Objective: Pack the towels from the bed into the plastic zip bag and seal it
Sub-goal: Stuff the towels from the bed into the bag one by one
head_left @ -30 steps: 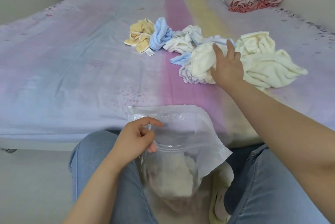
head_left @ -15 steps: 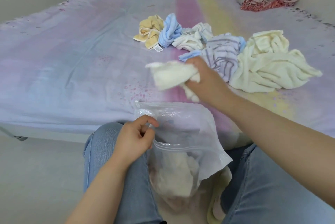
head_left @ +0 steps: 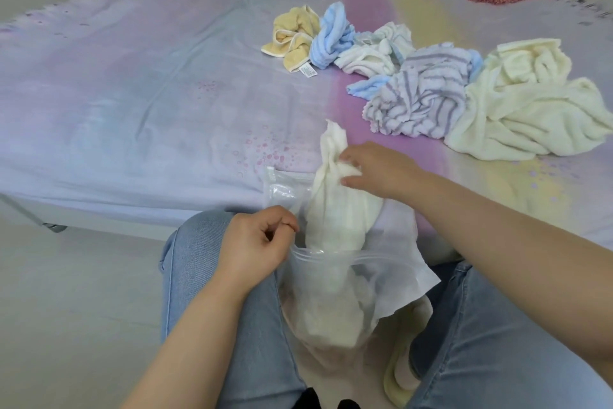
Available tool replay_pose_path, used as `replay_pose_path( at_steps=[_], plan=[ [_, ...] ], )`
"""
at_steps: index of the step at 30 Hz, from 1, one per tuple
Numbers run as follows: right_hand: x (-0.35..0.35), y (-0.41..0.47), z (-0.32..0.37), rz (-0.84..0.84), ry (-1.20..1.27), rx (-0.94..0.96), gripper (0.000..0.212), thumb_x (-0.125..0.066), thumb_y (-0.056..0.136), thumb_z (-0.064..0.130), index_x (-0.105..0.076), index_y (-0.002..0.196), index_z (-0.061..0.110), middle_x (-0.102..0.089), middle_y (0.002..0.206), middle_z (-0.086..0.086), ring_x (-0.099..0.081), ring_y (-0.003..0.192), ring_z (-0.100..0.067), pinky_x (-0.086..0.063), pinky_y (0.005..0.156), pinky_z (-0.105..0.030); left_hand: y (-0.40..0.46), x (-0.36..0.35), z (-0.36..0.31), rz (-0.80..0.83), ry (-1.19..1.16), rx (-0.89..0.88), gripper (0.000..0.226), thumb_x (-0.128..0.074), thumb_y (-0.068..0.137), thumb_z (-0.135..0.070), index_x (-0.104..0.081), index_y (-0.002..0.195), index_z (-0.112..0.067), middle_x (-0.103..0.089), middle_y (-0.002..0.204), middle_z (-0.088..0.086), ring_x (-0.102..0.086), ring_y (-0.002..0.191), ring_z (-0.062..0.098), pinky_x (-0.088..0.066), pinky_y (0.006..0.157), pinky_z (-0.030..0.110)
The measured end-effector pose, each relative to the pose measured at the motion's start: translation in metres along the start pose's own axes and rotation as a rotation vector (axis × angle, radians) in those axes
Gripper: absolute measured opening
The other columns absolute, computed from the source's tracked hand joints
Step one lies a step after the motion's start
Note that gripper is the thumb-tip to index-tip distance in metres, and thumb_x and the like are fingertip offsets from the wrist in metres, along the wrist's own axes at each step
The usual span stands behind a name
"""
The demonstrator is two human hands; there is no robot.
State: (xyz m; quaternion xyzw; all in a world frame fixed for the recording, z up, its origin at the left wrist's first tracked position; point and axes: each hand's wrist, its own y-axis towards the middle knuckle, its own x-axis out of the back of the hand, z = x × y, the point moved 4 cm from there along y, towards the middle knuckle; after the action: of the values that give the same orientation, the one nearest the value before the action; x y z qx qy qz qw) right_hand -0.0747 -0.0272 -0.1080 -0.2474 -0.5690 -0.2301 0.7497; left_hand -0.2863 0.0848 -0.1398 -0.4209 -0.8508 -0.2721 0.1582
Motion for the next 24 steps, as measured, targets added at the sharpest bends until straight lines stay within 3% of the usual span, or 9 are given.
replay_pose_path(
  at_steps=[3,7,8,11,13,16,18,22,24],
  plan=[
    [0.002,0.002,0.002,-0.184,0.141,0.104,0.018,-0.058,0.088,0.030,-0.062,0.105,0.023,-0.056,0.101,0.003,-0.056,0.093,-0.017,-0.037,0.070,-0.029,0.001,-0.002,-0.001,-0.003,-0.030,0.023,0.019,-0.045,0.072,-0.030,-0.064,0.075,-0.032,-0.049,0.042,-0.008,-0.058,0.045,0.031,-0.050,0.049,0.040],
    [0.014,-0.019,0.011,-0.283,0.497,0.202,0.009,-0.066,0.082,0.021,-0.061,0.088,0.027,-0.058,0.079,0.015,-0.051,0.069,0.004,-0.036,0.060,-0.016,0.002,-0.004,-0.001,0.007,-0.065,0.025,0.020,-0.046,0.072,-0.031,-0.065,0.077,-0.033,-0.052,0.042,-0.011,-0.061,0.047,0.030,-0.052,0.051,0.039],
    [0.014,-0.027,0.016,-0.175,0.505,0.238,0.013,-0.068,0.081,0.021,-0.062,0.088,0.030,-0.058,0.076,0.019,-0.051,0.067,0.009,-0.036,0.059,-0.013,0.002,-0.005,0.000,0.006,-0.081,0.032,0.021,-0.045,0.071,-0.031,-0.066,0.076,-0.033,-0.052,0.042,-0.011,-0.062,0.048,0.031,-0.052,0.052,0.038],
    [-0.013,-0.057,0.029,0.620,0.140,0.267,0.023,-0.064,0.084,0.041,-0.064,0.107,0.035,-0.061,0.091,0.032,-0.059,0.083,0.013,-0.043,0.077,-0.011,0.003,-0.006,0.001,-0.002,-0.108,0.048,0.023,-0.046,0.071,-0.031,-0.069,0.069,-0.035,-0.054,0.042,-0.012,-0.063,0.049,0.028,-0.051,0.055,0.032],
    [-0.027,-0.066,0.022,0.793,0.083,0.215,0.029,-0.056,0.089,0.048,-0.064,0.114,0.034,-0.064,0.105,0.022,-0.065,0.094,-0.006,-0.051,0.084,-0.023,0.002,-0.008,-0.001,0.019,-0.114,0.059,0.025,-0.048,0.074,-0.024,-0.068,0.074,-0.037,-0.054,0.041,-0.012,-0.064,0.049,0.028,-0.053,0.058,0.033],
    [0.001,-0.047,0.011,0.151,0.210,0.158,0.012,-0.059,0.088,0.042,-0.065,0.093,0.034,-0.063,0.089,0.016,-0.061,0.083,-0.003,-0.047,0.070,-0.025,0.002,-0.010,0.000,0.059,-0.094,0.060,0.026,-0.048,0.076,-0.019,-0.069,0.078,-0.033,-0.052,0.041,-0.008,-0.063,0.050,0.031,-0.052,0.058,0.036],
    [0.015,-0.035,-0.007,-0.117,0.039,0.142,0.021,-0.063,0.084,0.043,-0.060,0.102,0.033,-0.054,0.101,0.013,-0.051,0.096,-0.008,-0.043,0.077,-0.030,0.003,-0.011,0.000,0.090,-0.083,0.056,0.023,-0.048,0.078,-0.022,-0.068,0.083,-0.033,-0.048,0.043,-0.002,-0.058,0.049,0.031,-0.049,0.057,0.037],
    [-0.019,-0.030,-0.034,0.206,-0.122,-0.024,0.037,-0.055,0.090,0.038,-0.051,0.125,0.025,-0.056,0.125,0.002,-0.050,0.111,-0.020,-0.042,0.086,-0.033,0.003,-0.010,0.004,0.098,-0.050,0.009,0.018,-0.049,0.082,-0.029,-0.067,0.083,-0.032,-0.037,0.045,-0.008,-0.036,0.044,0.010,-0.033,0.050,0.025],
    [-0.025,-0.030,-0.038,0.122,-0.042,-0.027,0.030,-0.050,0.094,0.036,-0.055,0.121,0.024,-0.057,0.124,0.003,-0.051,0.112,-0.020,-0.038,0.083,-0.030,0.007,-0.005,0.006,0.052,-0.036,0.032,0.018,-0.049,0.084,-0.039,-0.065,0.081,-0.033,-0.038,0.047,-0.009,-0.034,0.045,0.006,-0.031,0.051,0.022]
  ],
)
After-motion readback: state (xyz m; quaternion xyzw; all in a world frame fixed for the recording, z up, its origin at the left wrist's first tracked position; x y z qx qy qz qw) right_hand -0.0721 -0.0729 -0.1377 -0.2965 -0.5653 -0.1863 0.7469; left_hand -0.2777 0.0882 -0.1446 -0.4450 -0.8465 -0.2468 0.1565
